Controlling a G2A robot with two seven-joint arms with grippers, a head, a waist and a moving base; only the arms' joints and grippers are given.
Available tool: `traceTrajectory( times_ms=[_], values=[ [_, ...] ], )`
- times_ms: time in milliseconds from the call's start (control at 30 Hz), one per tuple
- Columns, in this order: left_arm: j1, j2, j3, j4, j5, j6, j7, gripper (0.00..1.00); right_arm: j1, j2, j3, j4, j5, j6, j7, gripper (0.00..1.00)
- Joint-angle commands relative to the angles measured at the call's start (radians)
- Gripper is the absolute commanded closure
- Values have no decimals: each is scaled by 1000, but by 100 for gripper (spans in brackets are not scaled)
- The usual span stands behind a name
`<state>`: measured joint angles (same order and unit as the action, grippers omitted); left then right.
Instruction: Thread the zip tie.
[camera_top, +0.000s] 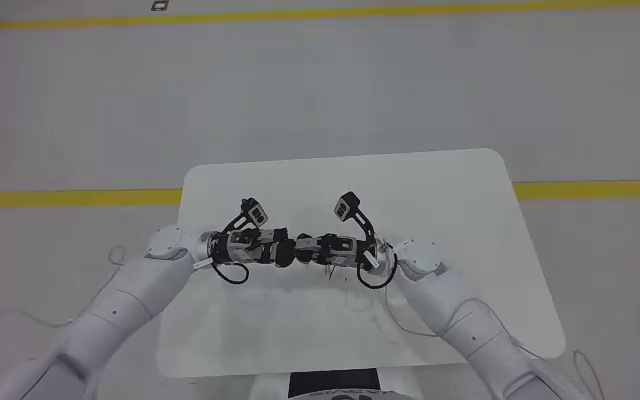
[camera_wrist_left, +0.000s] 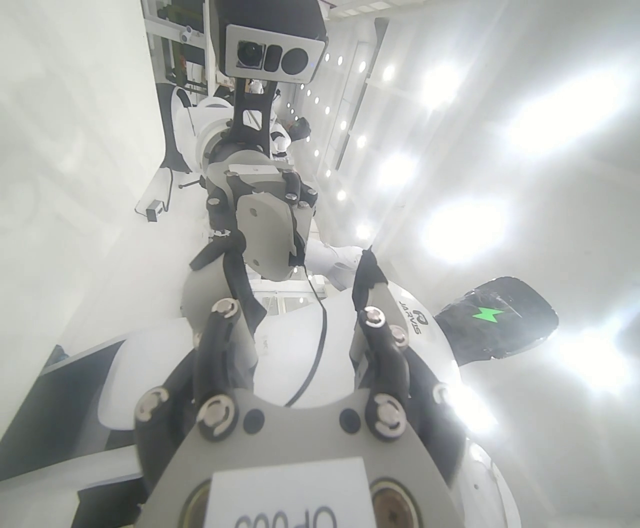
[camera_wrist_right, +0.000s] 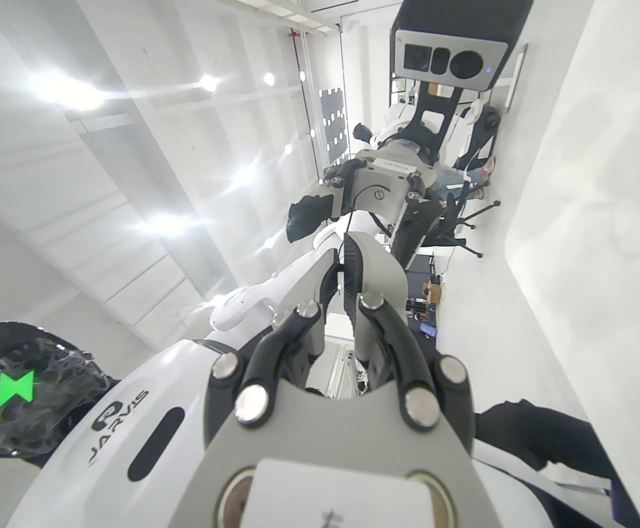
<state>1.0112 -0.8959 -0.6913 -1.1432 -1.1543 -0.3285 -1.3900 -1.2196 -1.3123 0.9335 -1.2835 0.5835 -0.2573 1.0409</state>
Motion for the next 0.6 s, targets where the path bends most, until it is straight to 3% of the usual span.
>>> traceTrajectory(
  times_ms=[0, 167, 567],
  values=[
    [-2, -1, -3, 8, 13, -6, 0, 61, -2, 1, 2, -2, -6, 4, -5, 100],
    [-2, -7, -8, 18, 29, -8, 0, 70, -5, 4, 5, -5, -10, 11, -12, 100],
    [3, -15, -24, 23, 53, 0, 0, 76, -4, 7, -1, -6, -55, 36, -44, 100]
  ],
)
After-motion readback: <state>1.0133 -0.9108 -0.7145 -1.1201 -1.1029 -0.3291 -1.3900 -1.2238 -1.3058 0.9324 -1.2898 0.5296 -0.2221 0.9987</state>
